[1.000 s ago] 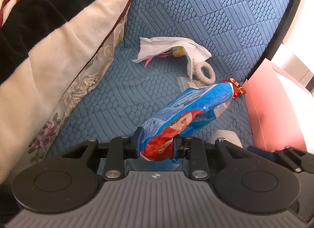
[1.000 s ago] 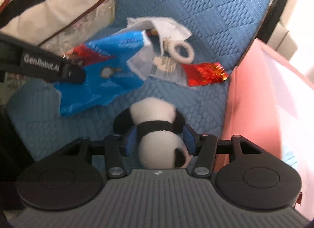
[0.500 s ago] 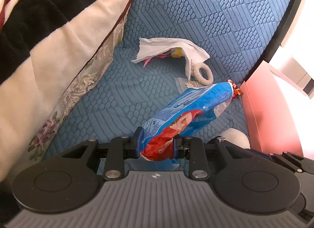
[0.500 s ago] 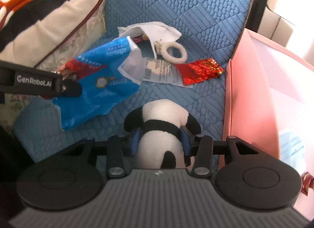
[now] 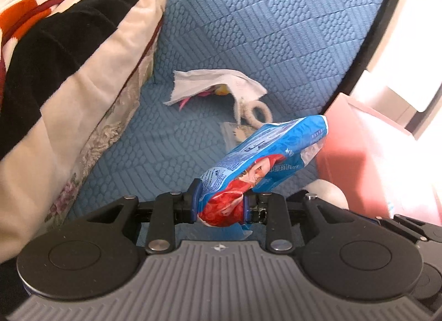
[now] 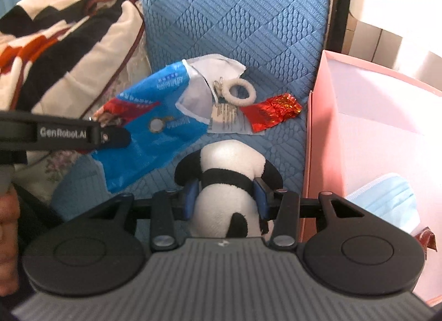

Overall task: Organize soft objects
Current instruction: 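Carry the wet-wipe pack and panda plush over the pink box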

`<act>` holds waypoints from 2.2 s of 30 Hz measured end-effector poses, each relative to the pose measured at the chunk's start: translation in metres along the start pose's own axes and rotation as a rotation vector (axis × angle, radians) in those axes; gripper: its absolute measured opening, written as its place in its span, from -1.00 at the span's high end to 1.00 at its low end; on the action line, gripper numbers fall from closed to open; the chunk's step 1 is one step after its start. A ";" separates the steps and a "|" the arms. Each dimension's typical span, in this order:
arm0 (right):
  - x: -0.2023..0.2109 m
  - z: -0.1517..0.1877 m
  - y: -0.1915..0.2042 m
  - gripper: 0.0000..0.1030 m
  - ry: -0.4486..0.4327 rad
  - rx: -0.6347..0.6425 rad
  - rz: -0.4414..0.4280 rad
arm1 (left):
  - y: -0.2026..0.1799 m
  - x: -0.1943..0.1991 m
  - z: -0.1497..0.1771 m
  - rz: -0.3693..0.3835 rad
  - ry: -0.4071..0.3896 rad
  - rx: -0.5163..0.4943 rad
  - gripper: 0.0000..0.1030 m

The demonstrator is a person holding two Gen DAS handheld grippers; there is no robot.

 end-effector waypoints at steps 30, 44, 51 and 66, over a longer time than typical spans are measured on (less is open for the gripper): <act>0.130 -0.091 -0.070 0.10 -0.226 -0.052 0.071 | -0.092 0.092 -0.073 0.079 -0.111 0.082 0.36; 0.157 -0.090 -0.125 0.10 -0.265 -0.069 0.121 | -0.173 0.095 -0.080 0.149 -0.133 0.020 0.36; 0.149 -0.066 -0.170 0.10 -0.228 -0.121 0.162 | -0.215 0.072 -0.073 0.166 -0.101 -0.025 0.36; 0.087 0.006 -0.248 0.10 -0.049 -0.225 0.195 | -0.265 -0.013 -0.031 0.138 0.051 -0.114 0.36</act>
Point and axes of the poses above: each gripper's, at about its wrist camera, not at the fingertips, and x roughly against the way its jaws point, y to its left, z to its underside, the point moved 3 cm from there along -x, roughly the way its jaws point, and after that the axes turned 4 degrees about -y, right-handed, at the moved point
